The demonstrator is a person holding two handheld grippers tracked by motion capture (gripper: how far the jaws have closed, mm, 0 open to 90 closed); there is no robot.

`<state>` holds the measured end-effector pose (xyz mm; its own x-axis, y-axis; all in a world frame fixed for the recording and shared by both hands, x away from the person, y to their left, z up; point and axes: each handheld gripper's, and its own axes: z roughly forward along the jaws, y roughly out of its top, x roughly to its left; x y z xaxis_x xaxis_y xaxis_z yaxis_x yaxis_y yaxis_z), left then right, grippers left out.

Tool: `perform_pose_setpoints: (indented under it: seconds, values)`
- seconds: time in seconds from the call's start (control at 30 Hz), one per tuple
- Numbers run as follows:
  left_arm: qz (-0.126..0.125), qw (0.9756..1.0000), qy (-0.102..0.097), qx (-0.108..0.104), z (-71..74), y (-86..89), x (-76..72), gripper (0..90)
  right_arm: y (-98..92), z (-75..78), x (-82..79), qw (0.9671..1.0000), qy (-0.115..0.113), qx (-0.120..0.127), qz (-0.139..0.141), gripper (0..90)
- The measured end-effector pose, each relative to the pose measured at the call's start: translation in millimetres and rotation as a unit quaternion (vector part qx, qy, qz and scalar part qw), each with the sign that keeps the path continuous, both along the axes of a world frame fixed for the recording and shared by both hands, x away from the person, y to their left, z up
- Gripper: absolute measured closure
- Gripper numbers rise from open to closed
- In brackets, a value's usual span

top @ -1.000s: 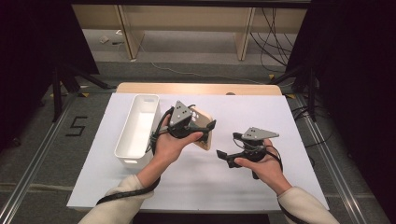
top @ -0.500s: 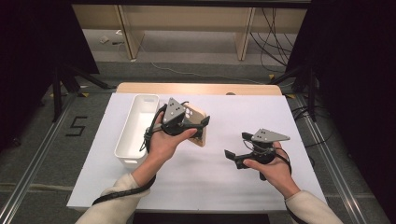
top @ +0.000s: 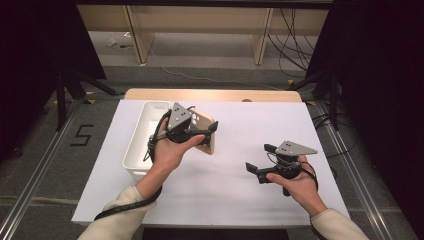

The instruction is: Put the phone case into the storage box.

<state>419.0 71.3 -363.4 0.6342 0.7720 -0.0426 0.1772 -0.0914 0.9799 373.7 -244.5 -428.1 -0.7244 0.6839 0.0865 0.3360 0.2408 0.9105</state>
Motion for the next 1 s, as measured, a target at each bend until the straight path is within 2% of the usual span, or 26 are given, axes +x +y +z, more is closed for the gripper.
perform_pose_setpoints:
  seconds: [0.27, 0.6, 1.0]
  values:
    - [0.010, 0.9999, -0.004, 0.000, 2.8, 5.8, 0.3, 10.7, -5.4, 1.3, -3.5, 1.0000, -0.005, 0.008, 0.000, 2.8]
    - [0.022, 0.9997, -0.004, 0.001, 4.8, 13.4, 2.0, 10.8, -10.3, 1.8, -10.5, 0.9998, -0.013, 0.004, 0.015, 4.7]
    - [0.037, 0.9993, -0.006, 0.002, 8.0, 20.5, 3.6, 10.8, -17.1, 0.7, -13.9, 0.9997, -0.014, 0.006, 0.017, 7.7]
